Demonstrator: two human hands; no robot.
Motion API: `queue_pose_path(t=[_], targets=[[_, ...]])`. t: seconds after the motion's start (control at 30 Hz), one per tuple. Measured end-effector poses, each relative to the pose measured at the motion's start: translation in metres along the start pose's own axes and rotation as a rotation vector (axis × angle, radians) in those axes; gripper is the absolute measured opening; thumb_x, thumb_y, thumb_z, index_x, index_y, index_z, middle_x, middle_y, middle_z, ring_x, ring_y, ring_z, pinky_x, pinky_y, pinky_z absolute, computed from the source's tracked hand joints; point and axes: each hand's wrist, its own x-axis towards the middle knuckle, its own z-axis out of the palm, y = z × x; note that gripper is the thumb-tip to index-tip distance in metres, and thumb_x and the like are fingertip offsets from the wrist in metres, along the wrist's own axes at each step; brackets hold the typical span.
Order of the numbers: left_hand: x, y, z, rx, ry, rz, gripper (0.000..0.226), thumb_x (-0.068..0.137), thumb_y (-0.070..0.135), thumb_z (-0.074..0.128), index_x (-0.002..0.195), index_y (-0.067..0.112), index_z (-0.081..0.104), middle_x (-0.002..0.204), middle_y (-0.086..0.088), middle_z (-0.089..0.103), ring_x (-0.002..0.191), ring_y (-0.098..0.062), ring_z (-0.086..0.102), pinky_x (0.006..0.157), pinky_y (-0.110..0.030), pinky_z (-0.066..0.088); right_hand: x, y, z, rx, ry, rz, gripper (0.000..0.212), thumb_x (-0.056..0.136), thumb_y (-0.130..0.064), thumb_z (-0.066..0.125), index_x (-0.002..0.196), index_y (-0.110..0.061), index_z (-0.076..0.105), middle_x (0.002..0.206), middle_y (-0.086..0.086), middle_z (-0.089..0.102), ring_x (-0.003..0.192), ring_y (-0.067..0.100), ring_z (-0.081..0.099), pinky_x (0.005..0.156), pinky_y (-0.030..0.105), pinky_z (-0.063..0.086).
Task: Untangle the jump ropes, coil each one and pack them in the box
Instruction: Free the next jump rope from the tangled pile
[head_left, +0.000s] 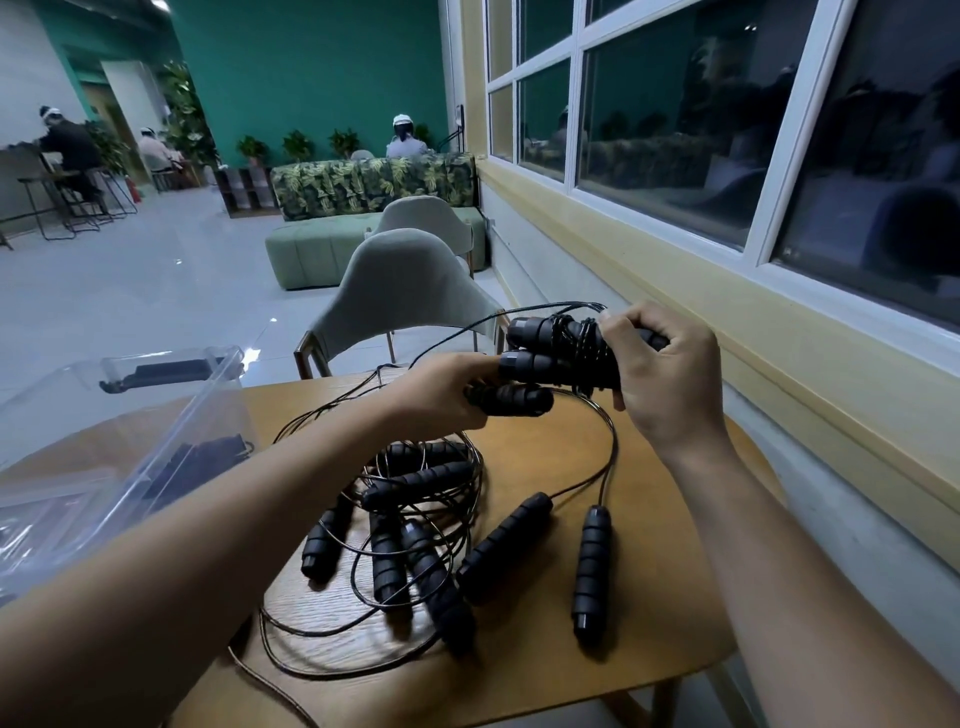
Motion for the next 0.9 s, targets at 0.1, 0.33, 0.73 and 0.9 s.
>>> queue_pose_path(t=[0.1, 0.33, 0.73, 0.9], targets=[[-0.001, -0.008, 0.0, -0.019, 0.055, -0.052, 0.046, 0.071, -0.004, 0.064, 0.106, 0.025, 0.067, 0.09, 0.0, 0.068, 0.086, -0.02, 0.063, 0.074, -0.037, 0.051, 0.0, 0.0, 0.0, 0.006, -0.002, 0.008, 0.028, 0.102, -0.033, 0.069, 0.076, -0.024, 0.074, 0.06, -0.001, 0.062, 0.055, 0.035, 0.06, 0.051, 0.05, 0.05], [-0.003, -0.035, -0.006, -0.44, 0.041, -0.218, 0.036, 0.067, -0.001, 0.057, 0.095, 0.02, 0.067, 0.094, -0.008, 0.071, 0.093, -0.023, 0.065, 0.089, -0.044, 0.051, 0.005, 0.005, -0.005, 0.037, 0.024, 0.042, 0.029, 0.1, -0.034, 0.068, 0.074, -0.02, 0.073, 0.062, 0.006, 0.061, 0.057, 0.041, 0.058, 0.052, 0.055, 0.049], [0.023, -0.019, 0.026, -0.061, -0.12, -0.225, 0.022, 0.082, 0.02, 0.069, 0.091, 0.037, 0.058, 0.086, 0.015, 0.067, 0.083, -0.015, 0.068, 0.074, -0.024, 0.054, 0.0, -0.013, 0.0, 0.133, -0.027, 0.044, 0.031, 0.102, -0.023, 0.069, 0.074, -0.013, 0.072, 0.062, 0.018, 0.058, 0.049, 0.041, 0.054, 0.044, 0.035, 0.042], [0.019, -0.024, 0.027, -0.117, -0.169, -0.25, 0.043, 0.091, 0.017, 0.067, 0.131, 0.034, 0.067, 0.11, 0.014, 0.077, 0.103, -0.016, 0.075, 0.094, -0.04, 0.06, 0.003, -0.013, -0.005, 0.164, -0.019, 0.054, 0.033, 0.102, -0.026, 0.068, 0.076, -0.006, 0.07, 0.062, 0.023, 0.056, 0.054, 0.045, 0.052, 0.049, 0.043, 0.042]])
